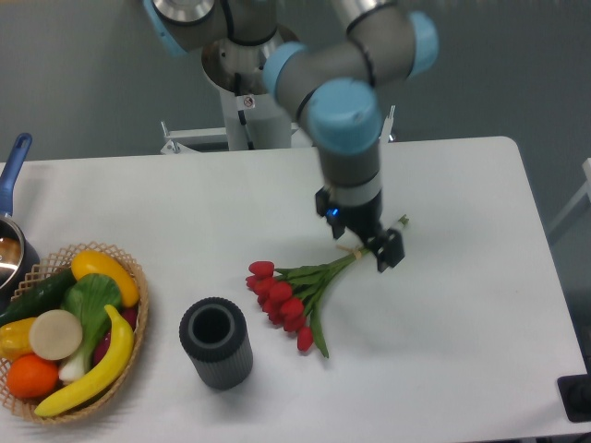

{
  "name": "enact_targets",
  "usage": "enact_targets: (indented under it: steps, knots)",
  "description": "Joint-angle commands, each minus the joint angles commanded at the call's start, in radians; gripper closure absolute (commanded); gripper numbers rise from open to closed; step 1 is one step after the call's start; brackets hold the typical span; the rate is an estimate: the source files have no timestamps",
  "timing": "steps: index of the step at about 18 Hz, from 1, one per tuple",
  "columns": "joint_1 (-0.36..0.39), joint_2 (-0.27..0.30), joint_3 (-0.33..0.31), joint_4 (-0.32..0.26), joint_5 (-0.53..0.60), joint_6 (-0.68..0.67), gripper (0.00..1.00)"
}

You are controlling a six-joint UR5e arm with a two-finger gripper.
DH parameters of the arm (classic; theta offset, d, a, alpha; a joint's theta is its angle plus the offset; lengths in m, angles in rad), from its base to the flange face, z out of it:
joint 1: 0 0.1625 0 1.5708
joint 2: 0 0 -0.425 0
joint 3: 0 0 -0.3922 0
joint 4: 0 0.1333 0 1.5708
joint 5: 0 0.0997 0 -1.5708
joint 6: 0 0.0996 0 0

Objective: Place the flowers on the table

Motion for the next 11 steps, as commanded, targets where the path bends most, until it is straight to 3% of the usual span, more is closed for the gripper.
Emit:
enact_targets:
  steps: [7, 11]
  knots:
    - [0.141, 0.092, 0.000, -0.135, -0.118, 0.250, 0.00]
    - [0.206, 0.120, -0.003, -0.166, -0.152, 0.326, 0.00]
